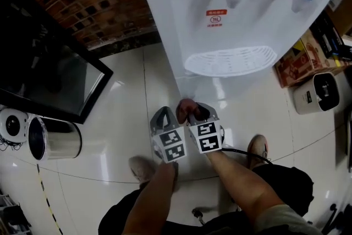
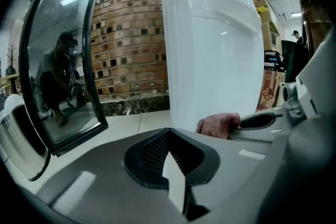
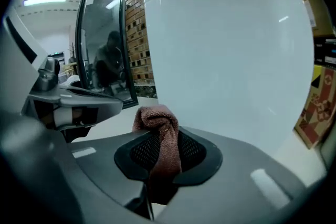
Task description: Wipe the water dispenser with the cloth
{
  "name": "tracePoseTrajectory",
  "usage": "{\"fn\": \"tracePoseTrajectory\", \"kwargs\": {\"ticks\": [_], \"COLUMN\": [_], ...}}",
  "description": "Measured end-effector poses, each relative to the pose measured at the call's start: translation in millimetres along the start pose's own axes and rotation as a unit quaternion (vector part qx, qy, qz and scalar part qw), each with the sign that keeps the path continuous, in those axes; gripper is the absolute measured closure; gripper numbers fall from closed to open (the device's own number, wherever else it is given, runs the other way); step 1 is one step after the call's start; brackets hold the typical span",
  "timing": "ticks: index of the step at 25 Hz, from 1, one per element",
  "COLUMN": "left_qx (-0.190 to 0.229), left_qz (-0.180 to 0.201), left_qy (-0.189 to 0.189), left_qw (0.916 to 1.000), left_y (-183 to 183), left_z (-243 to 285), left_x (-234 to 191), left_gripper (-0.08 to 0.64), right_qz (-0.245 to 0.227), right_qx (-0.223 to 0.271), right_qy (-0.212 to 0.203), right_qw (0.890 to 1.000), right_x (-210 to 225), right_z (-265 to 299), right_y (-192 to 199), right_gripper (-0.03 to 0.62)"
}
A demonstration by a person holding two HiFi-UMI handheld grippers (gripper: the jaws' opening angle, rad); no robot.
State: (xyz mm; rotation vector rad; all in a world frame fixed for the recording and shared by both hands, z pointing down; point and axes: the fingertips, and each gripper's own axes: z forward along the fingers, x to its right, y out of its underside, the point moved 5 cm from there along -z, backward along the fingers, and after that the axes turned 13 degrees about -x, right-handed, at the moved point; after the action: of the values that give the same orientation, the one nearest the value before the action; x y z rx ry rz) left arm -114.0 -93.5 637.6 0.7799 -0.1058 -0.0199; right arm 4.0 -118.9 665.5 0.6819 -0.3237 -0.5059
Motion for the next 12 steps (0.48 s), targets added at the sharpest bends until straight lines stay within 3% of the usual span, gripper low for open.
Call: {"fn": "tracePoseTrajectory", "kwargs": {"ticks": [7,12], "left_qx": [-0.020,-0.018], "left_qz": [0.009,0.015], "left_qy": [0.004,0.017], "left_qw": [0.9998,0.9996], "left_y": [5,-1], "left_z": [18,27], "left_x": [-6,9], "left_gripper": [0.560,0.560], "right_qz": [0.041,0.042], "right_qx": [-0.012,-0.006], "right_qy": [0.012,0.025], "right_qw": [0.999,0.999], "right_x": [3,19], "right_z": [33,27], "right_y": [3,4], "right_gripper": [0.506,0.505]}}
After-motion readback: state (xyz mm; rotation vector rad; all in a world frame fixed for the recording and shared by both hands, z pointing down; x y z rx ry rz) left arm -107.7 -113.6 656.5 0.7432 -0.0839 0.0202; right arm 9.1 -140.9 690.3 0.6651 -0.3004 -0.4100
